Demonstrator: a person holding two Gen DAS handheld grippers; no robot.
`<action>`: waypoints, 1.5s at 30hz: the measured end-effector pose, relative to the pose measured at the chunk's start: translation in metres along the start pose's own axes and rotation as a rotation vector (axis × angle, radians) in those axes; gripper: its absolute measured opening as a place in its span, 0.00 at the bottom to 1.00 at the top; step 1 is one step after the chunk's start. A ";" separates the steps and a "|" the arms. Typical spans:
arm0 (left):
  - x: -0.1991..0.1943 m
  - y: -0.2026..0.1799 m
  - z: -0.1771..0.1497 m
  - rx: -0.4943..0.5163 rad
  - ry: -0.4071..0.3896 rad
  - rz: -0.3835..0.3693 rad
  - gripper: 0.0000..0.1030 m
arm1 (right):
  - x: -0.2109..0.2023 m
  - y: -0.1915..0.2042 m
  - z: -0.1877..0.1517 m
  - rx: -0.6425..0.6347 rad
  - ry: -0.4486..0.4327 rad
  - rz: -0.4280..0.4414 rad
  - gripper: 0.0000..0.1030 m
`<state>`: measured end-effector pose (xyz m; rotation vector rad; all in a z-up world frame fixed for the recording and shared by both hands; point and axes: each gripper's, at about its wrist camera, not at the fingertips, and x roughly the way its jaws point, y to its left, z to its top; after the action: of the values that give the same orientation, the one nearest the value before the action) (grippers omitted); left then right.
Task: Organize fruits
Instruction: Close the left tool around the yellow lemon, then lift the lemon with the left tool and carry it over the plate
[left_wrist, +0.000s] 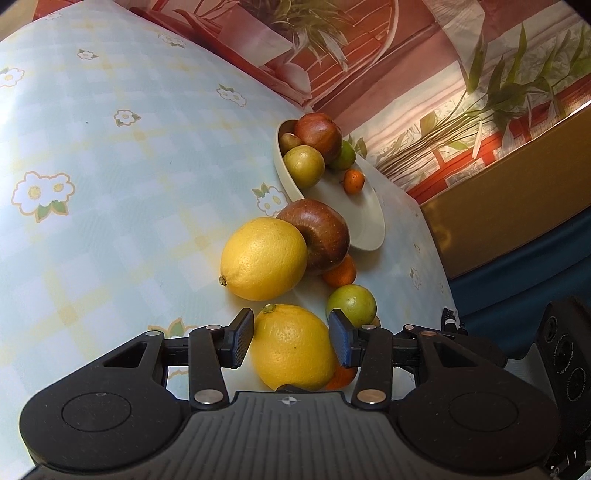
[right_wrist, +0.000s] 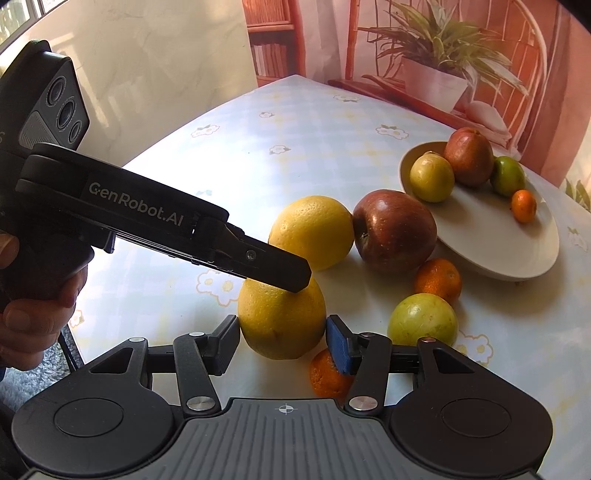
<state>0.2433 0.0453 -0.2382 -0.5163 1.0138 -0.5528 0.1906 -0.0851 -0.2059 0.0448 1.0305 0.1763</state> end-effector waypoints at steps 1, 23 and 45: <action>0.000 0.001 -0.001 -0.006 -0.004 0.000 0.46 | 0.000 0.000 0.000 0.001 -0.001 -0.001 0.46; -0.019 -0.057 0.030 0.185 -0.073 0.014 0.44 | -0.044 -0.022 0.011 0.010 -0.149 -0.008 0.44; 0.081 -0.106 0.112 0.278 -0.013 0.004 0.44 | -0.021 -0.146 0.054 0.067 -0.196 -0.056 0.44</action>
<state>0.3571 -0.0707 -0.1737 -0.2714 0.9074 -0.6739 0.2444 -0.2300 -0.1774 0.0922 0.8410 0.0842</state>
